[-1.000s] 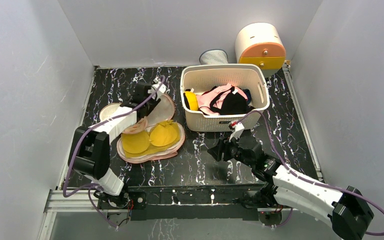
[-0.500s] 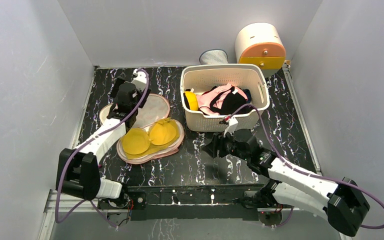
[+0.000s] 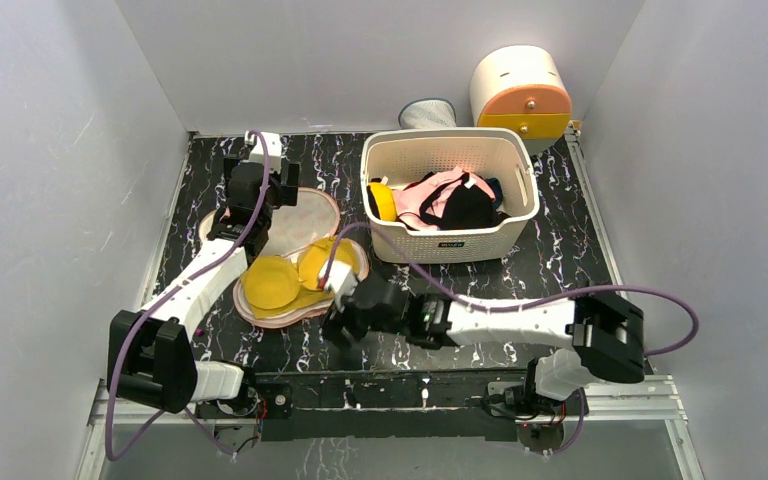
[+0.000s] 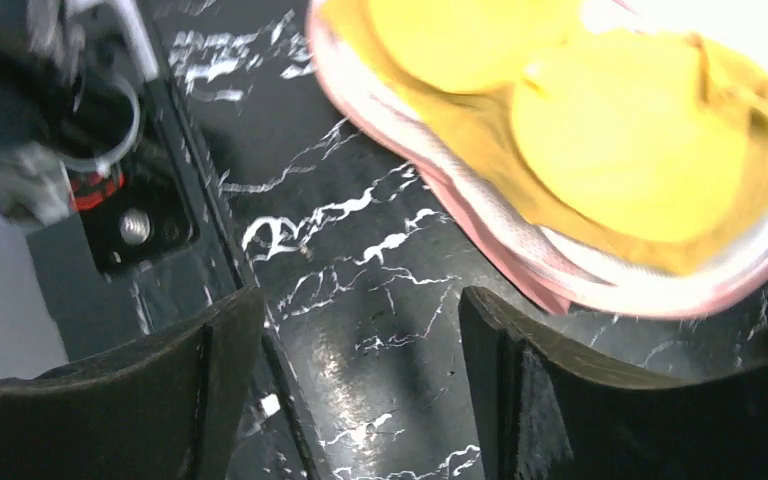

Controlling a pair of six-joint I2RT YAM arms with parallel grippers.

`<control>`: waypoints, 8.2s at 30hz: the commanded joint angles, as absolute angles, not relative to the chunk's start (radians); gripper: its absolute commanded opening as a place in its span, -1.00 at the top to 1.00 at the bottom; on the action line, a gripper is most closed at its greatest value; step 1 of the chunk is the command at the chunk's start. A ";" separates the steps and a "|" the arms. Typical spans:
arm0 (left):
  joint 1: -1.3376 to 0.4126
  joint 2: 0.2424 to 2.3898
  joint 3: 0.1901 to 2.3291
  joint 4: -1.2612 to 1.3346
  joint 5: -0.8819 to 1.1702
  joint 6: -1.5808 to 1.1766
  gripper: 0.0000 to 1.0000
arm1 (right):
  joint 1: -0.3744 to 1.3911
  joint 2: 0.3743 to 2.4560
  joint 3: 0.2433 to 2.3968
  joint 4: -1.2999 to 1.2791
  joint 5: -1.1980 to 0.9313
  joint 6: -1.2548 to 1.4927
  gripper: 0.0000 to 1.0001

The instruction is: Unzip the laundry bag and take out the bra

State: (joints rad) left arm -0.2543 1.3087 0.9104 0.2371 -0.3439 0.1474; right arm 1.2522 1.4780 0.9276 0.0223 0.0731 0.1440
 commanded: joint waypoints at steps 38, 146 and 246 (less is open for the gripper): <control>-0.120 1.348 1.011 0.144 -0.296 0.030 -0.97 | 1.159 2.049 1.302 0.234 0.178 -0.586 -0.05; -0.104 1.546 1.060 0.071 -0.148 -0.074 -0.97 | 0.538 0.722 0.735 -0.112 -0.395 0.142 -0.58; -0.168 1.143 0.811 -0.195 0.524 -0.358 0.87 | 0.538 0.611 0.610 -0.147 -0.242 0.286 -0.96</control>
